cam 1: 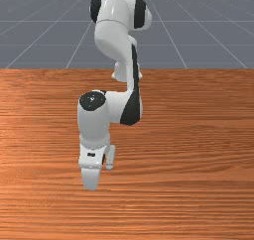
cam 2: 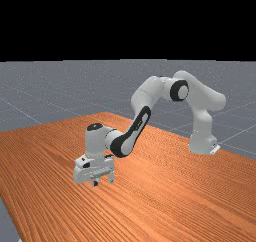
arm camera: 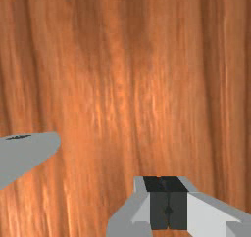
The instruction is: Rotate the USB body for 90 degree with plug right ward
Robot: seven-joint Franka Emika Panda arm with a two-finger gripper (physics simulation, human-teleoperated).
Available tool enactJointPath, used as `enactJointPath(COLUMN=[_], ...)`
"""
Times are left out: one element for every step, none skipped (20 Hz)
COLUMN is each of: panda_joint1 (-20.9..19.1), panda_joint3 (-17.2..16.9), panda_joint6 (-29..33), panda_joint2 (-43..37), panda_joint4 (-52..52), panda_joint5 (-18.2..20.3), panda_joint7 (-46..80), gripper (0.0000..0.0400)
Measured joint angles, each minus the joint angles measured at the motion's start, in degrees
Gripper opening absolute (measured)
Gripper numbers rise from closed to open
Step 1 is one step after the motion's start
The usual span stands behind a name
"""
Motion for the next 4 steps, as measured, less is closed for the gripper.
enactJointPath(panda_joint1=[0.69,1.21,1.74,2.04], panda_joint3=[0.17,0.33,0.36,0.53], panda_joint6=[0.19,0.33,0.42,0.50], panda_joint2=[-0.22,-0.37,-0.49,-0.57], panda_joint4=[-0.40,-0.66,-0.88,-1.01], panda_joint5=[-0.16,-0.30,-0.33,-0.45], panda_joint7=[0.18,0.25,0.76,0.55], gripper=[0.0003,0.0002,0.0001,0.0001])
